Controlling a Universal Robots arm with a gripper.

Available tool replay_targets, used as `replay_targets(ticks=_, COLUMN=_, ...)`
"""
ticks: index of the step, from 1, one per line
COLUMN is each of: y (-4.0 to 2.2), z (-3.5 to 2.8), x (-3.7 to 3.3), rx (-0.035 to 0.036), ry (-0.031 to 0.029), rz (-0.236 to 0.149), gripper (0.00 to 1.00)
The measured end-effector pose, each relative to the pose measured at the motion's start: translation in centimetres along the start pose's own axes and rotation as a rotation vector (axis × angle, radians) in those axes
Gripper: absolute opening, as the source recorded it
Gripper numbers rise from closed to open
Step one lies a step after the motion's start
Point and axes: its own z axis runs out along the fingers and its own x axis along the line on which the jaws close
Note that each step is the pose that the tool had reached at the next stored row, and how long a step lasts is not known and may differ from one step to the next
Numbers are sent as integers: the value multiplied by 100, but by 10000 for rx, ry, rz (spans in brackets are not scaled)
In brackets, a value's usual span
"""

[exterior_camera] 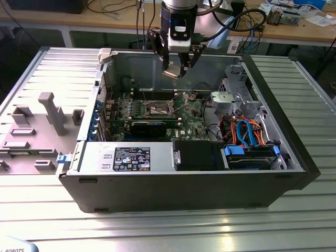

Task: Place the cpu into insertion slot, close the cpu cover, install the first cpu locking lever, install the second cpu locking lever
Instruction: 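Place the cpu into insertion slot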

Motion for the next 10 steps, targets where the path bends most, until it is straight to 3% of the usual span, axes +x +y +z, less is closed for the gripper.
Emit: replay_targets(ticks=10, y=0, z=2, x=0, rx=-1, ry=-4, rz=51, gripper=54)
